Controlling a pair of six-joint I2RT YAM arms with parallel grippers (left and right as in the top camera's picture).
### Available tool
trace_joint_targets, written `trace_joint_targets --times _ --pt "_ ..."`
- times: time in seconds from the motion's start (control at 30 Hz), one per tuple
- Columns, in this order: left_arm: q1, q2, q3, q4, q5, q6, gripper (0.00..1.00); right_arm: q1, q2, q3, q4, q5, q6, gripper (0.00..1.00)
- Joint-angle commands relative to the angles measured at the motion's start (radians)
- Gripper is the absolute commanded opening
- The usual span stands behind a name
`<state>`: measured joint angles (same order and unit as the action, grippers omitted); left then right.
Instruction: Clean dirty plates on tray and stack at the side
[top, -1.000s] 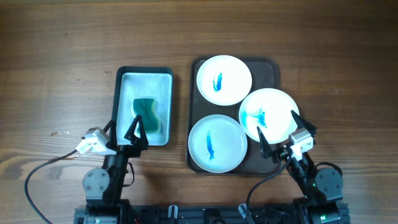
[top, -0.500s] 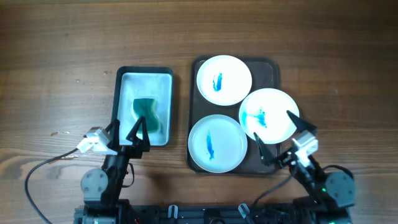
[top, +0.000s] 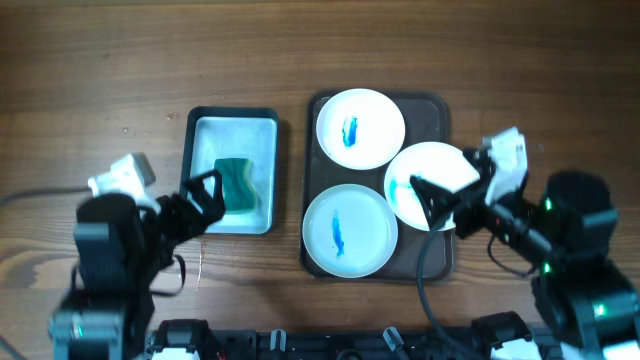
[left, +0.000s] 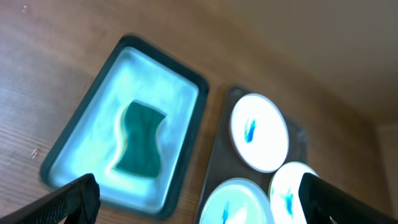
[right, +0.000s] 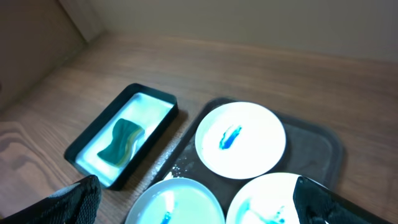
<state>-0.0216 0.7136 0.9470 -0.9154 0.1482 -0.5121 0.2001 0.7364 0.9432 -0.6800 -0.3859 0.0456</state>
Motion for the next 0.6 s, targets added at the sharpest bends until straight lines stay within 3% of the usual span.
trace_joint_targets --times 0.0,0.17,0.27,0.43,0.57 --pt "-0.003 0.146 0.082 -0.036 -0.014 0.040 1.00 -0.002 0.087 0.052 -0.014 -0.087 0.096 1.00" --pt "-0.004 0.248 0.078 -0.067 0.011 0.034 0.98 -0.002 0.122 0.051 -0.040 -0.087 0.145 1.00" --pt "-0.020 0.345 0.077 -0.101 0.007 0.021 0.76 -0.002 0.124 0.051 -0.065 -0.087 0.145 0.97" --pt "-0.105 0.595 0.060 -0.117 -0.076 -0.029 0.63 -0.002 0.126 0.051 -0.109 -0.087 0.146 0.85" --pt "-0.173 0.822 0.060 -0.026 -0.203 -0.059 0.61 -0.002 0.137 0.051 -0.126 -0.086 0.182 0.77"
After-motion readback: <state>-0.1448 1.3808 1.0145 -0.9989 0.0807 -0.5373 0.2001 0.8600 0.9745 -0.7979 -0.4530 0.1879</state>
